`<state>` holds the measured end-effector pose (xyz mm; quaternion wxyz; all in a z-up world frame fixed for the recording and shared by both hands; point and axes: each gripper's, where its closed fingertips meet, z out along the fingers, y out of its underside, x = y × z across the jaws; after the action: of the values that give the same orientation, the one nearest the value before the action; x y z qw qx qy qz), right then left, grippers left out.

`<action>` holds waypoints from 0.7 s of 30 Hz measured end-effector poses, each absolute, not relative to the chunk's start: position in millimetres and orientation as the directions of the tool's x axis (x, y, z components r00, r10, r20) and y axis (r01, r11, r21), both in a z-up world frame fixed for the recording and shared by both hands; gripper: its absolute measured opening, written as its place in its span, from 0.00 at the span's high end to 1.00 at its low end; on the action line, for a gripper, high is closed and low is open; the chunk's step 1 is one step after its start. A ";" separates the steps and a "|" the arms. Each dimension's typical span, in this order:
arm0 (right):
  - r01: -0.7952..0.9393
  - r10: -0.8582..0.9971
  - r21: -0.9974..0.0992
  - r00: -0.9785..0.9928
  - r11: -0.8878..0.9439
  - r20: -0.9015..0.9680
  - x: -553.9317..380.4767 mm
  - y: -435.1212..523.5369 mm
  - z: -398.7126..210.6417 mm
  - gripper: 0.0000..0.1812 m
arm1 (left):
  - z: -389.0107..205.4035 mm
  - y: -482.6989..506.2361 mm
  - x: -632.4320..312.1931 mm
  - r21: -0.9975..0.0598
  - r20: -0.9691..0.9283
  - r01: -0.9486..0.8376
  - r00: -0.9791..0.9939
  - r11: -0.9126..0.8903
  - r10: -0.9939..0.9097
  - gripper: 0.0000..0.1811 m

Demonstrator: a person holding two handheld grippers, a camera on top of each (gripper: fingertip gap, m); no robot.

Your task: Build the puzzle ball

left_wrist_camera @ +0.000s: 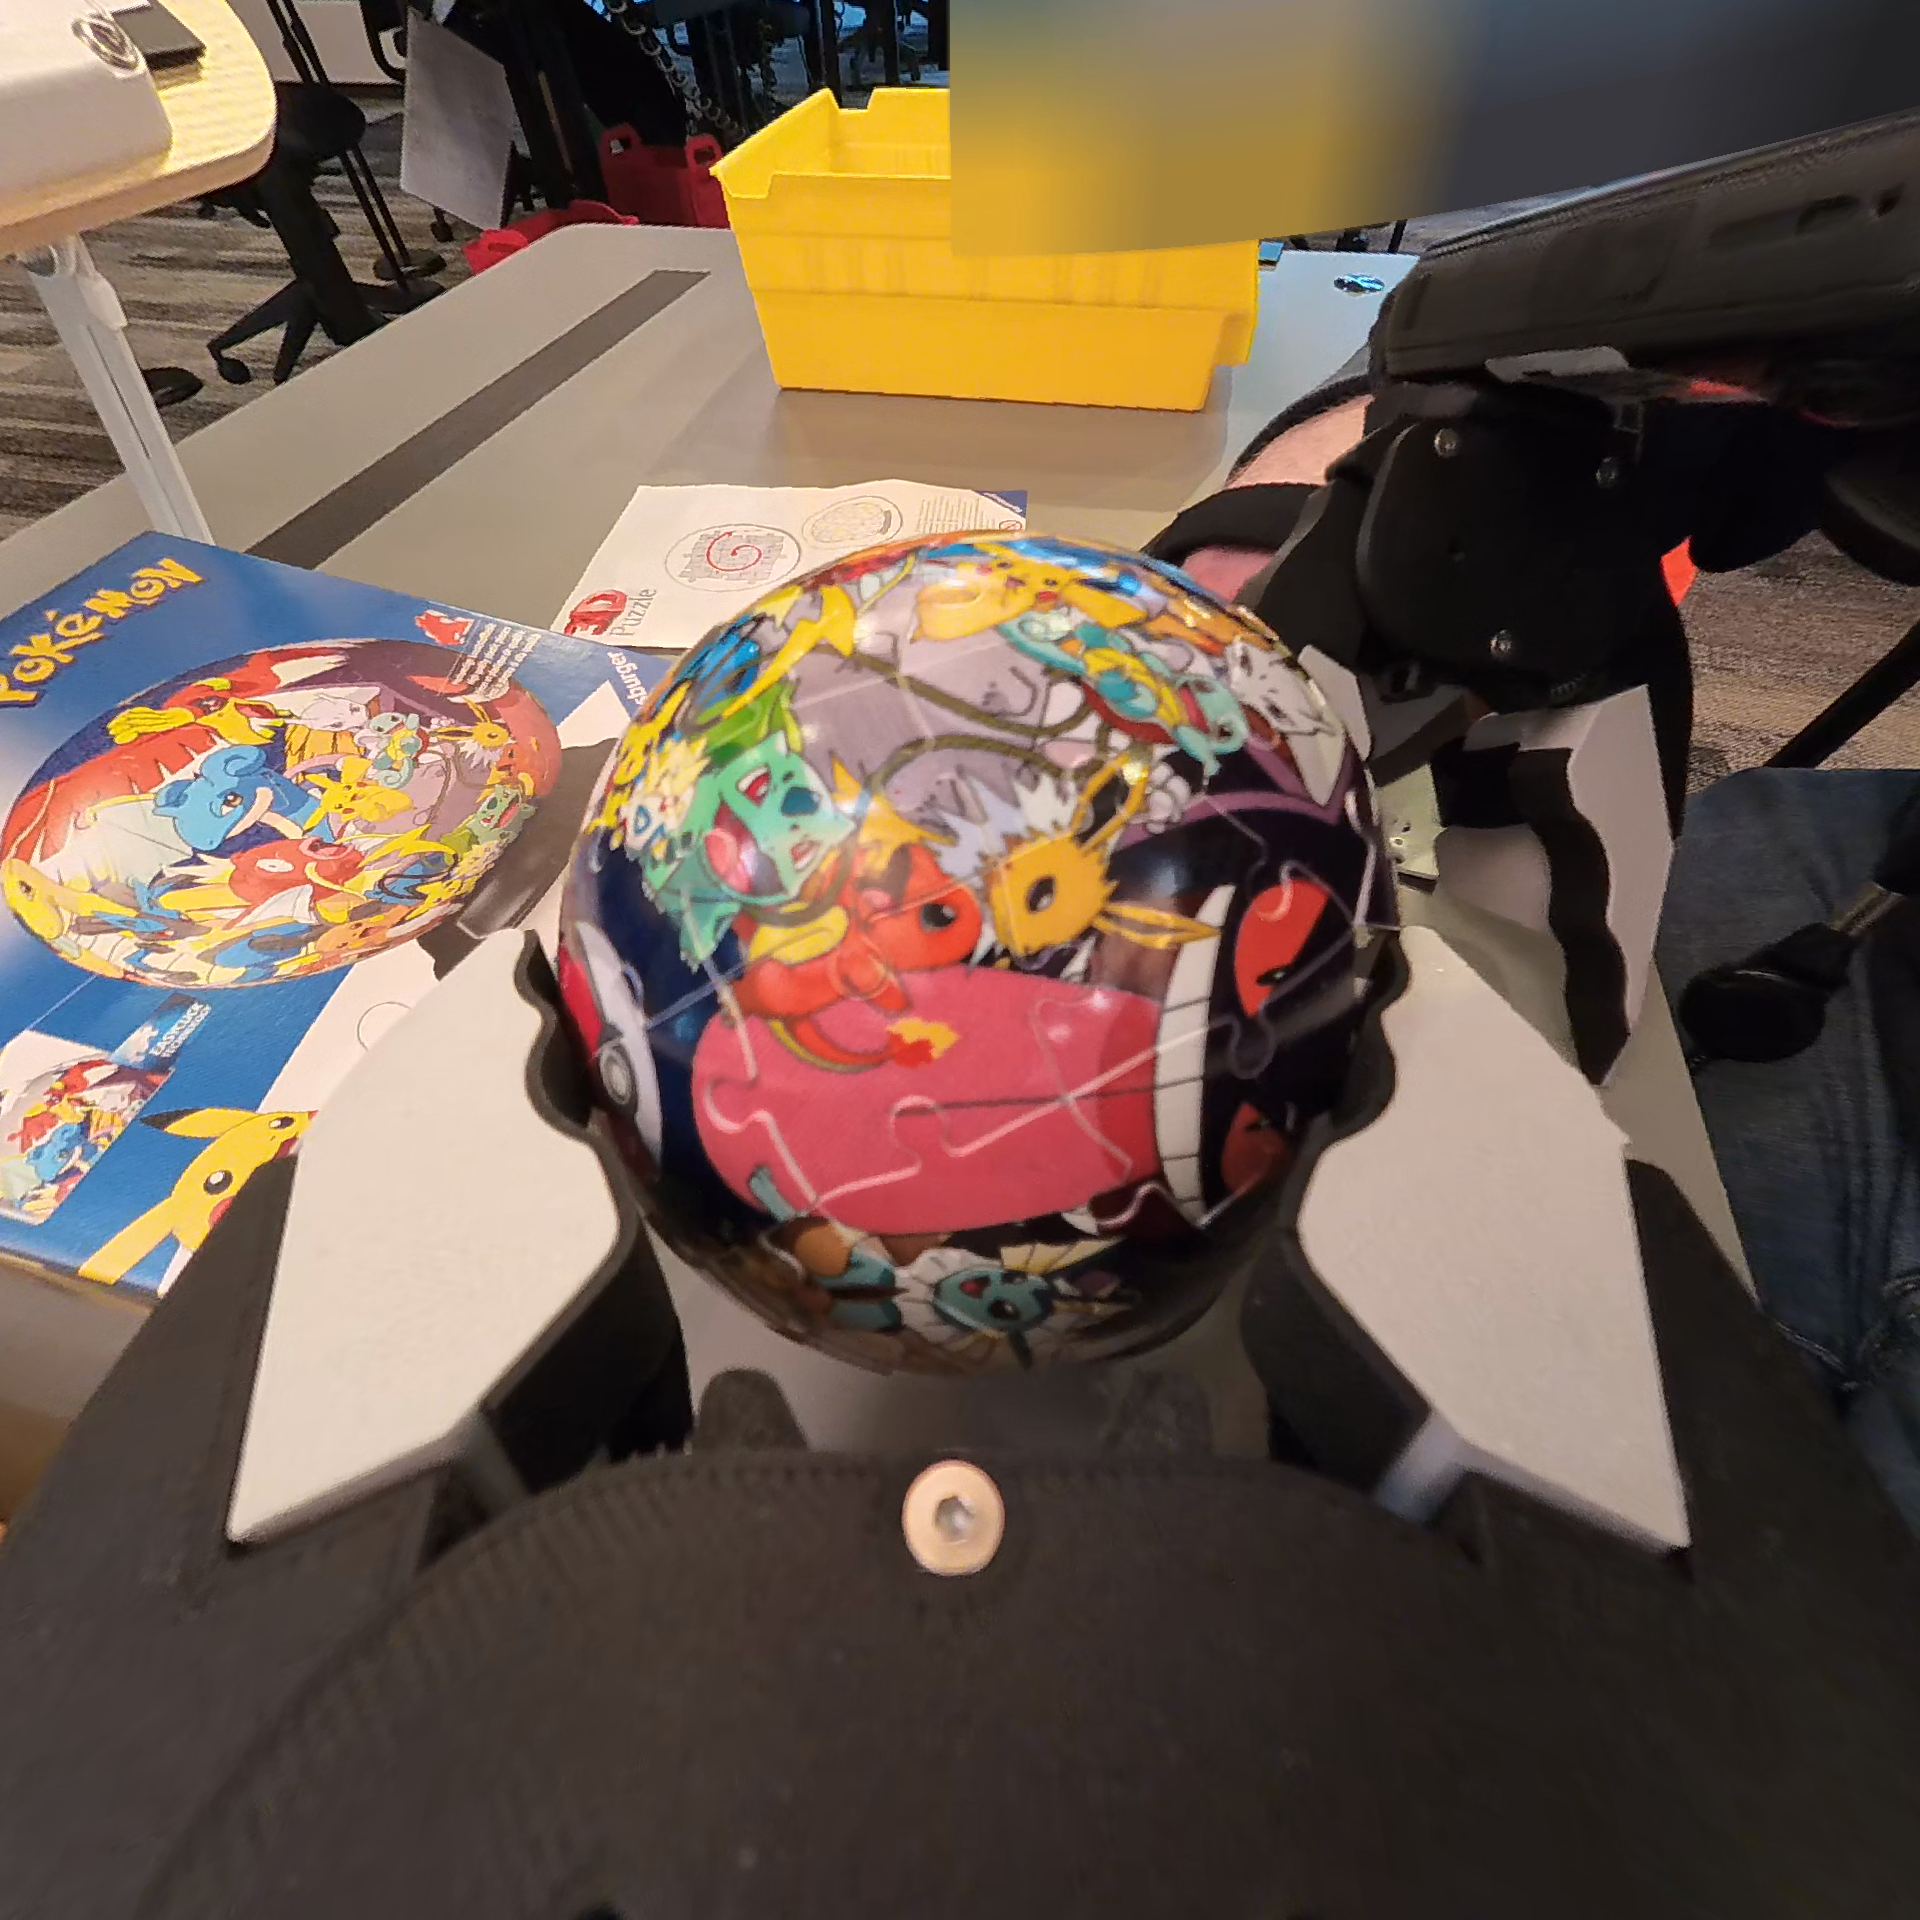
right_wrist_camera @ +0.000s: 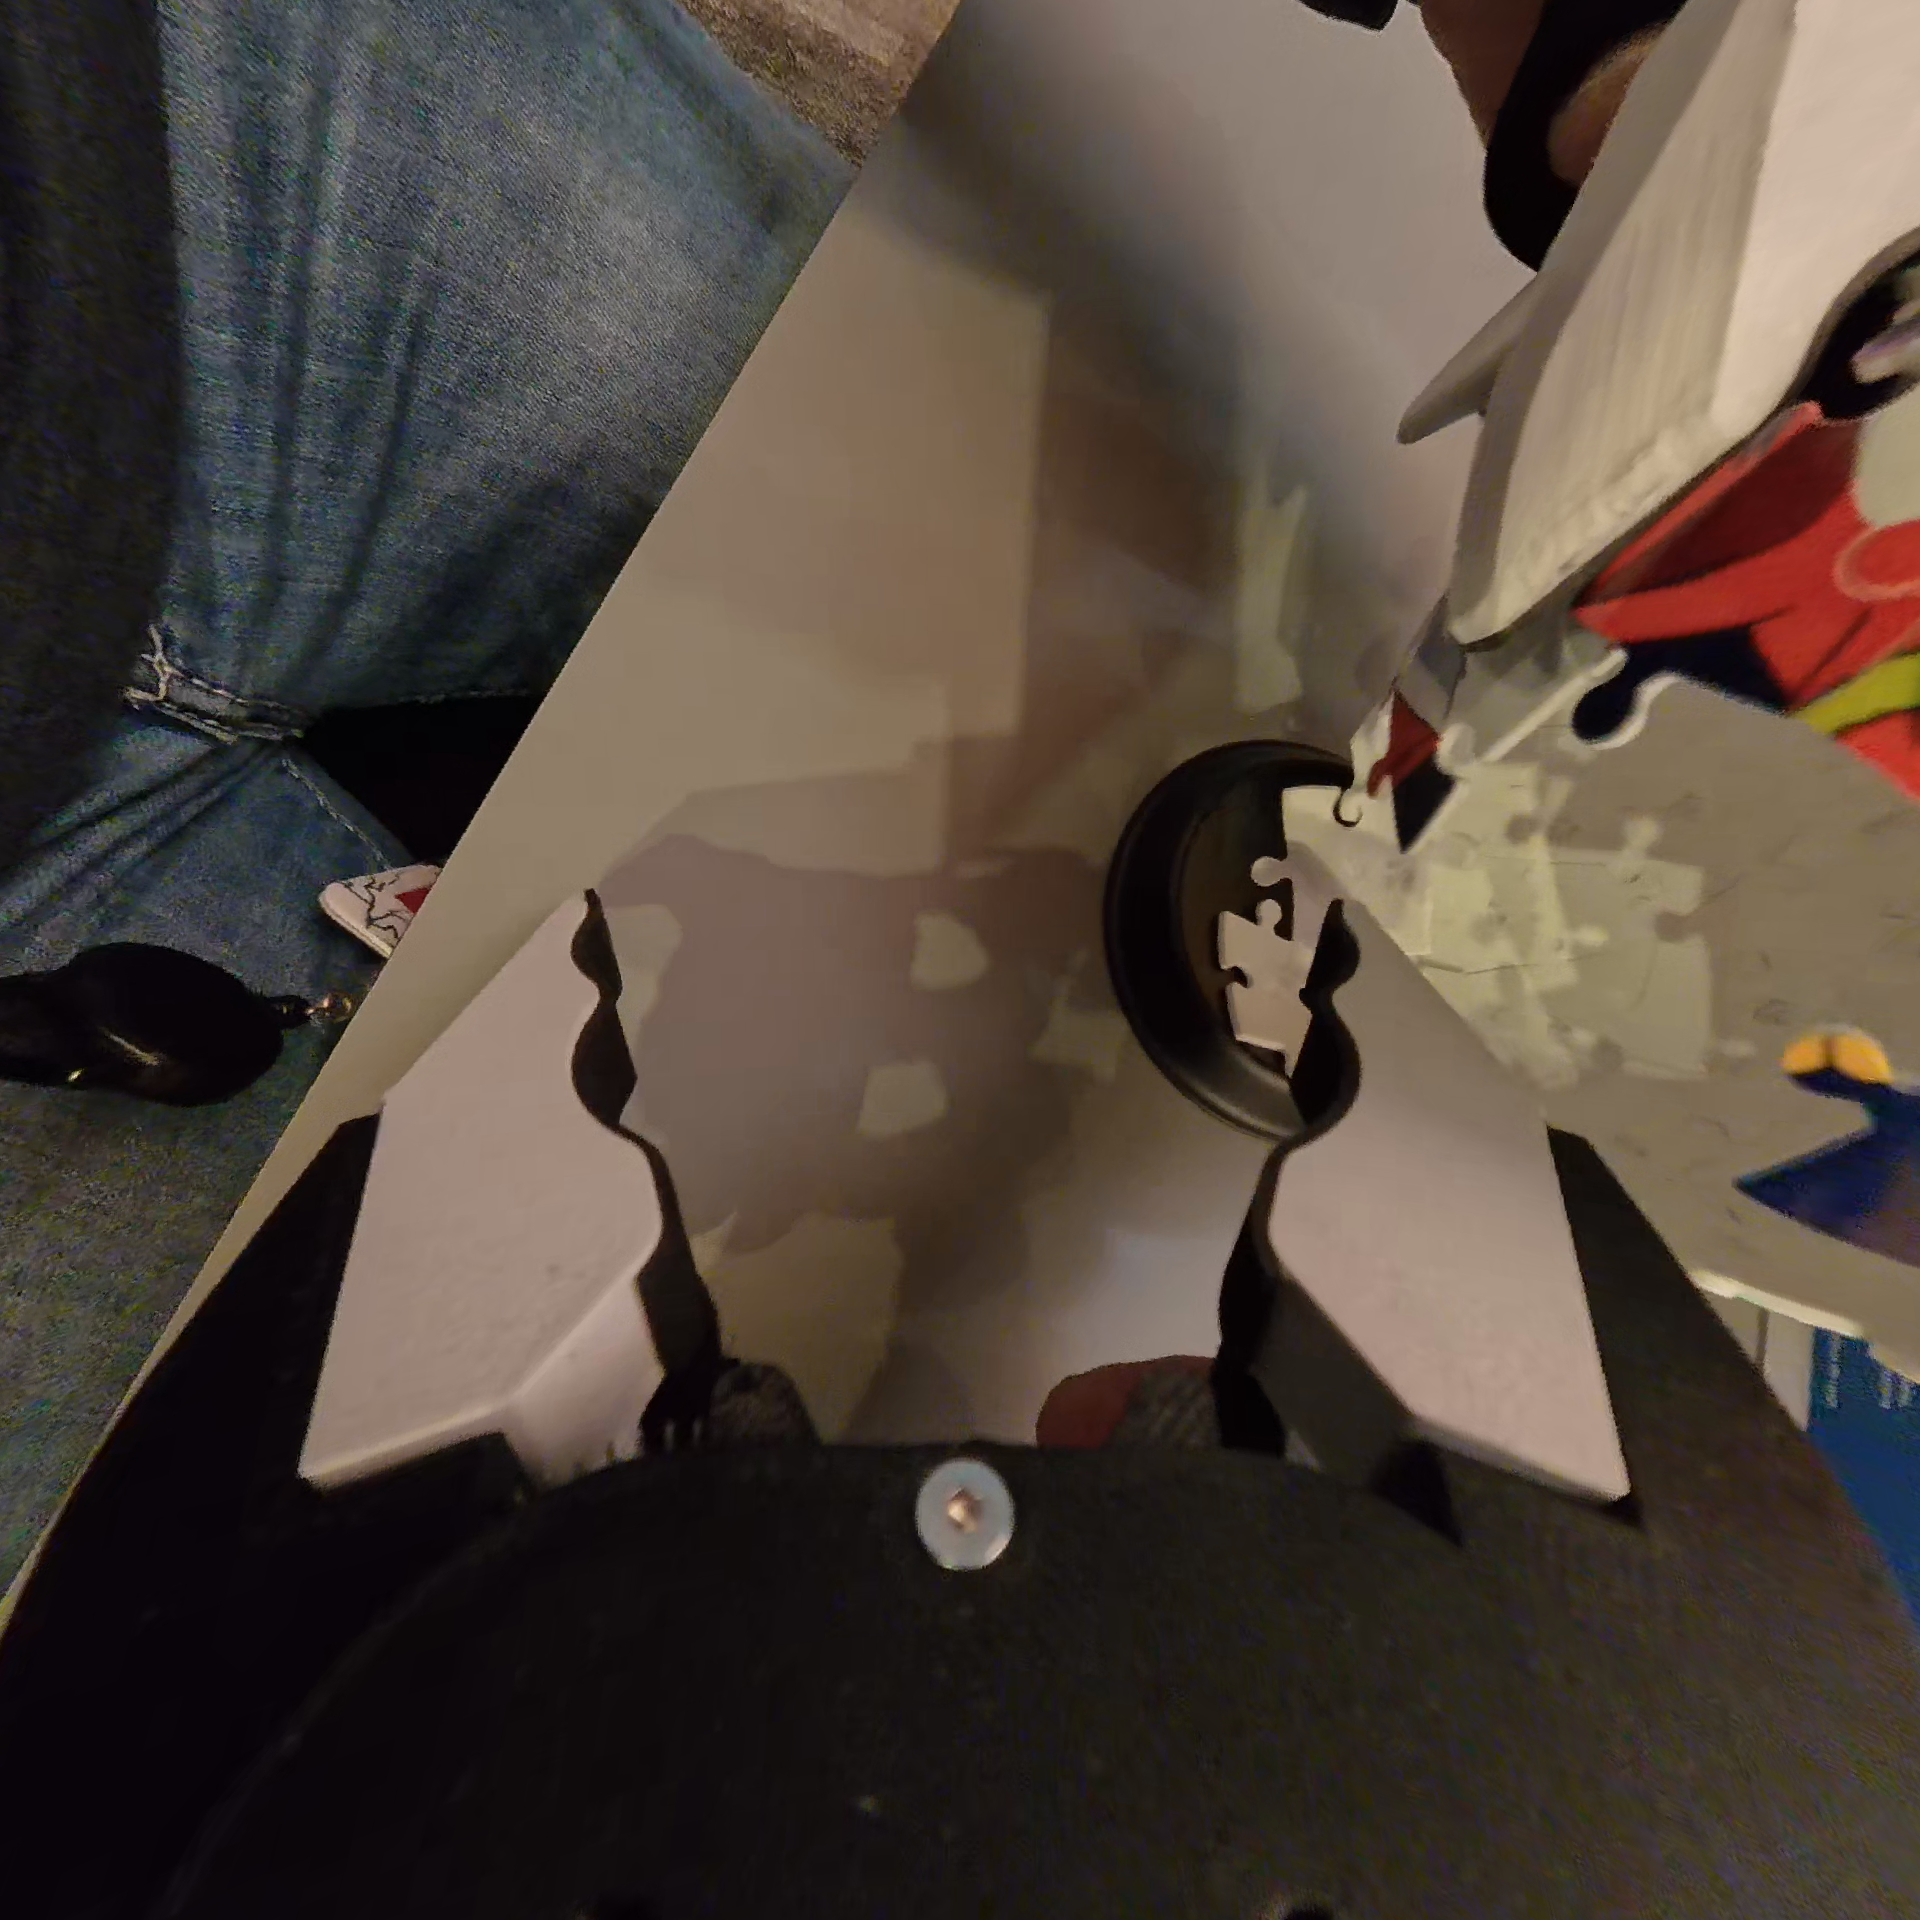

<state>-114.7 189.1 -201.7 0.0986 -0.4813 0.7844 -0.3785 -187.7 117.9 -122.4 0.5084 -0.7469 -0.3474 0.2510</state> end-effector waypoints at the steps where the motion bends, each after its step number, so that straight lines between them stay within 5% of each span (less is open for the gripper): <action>1: -0.674 -0.829 -0.696 -0.519 0.249 0.206 -114.9 189.2 -200.1 0.29 | -122.8 117.9 -187.7 -0.933 -0.025 0.264 0.632 -0.245 0.774 0.23; 21: -0.673 -0.823 -0.696 -0.526 0.248 0.215 -108.3 194.3 -210.0 0.21 | -126.3 123.8 -187.6 -0.940 -0.035 0.245 0.623 -0.237 0.782 0.23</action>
<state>-108.3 194.3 -210.0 0.0971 -0.4770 0.7841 -0.3850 -187.6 123.8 -126.3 0.5113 -0.7416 -0.3462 0.2622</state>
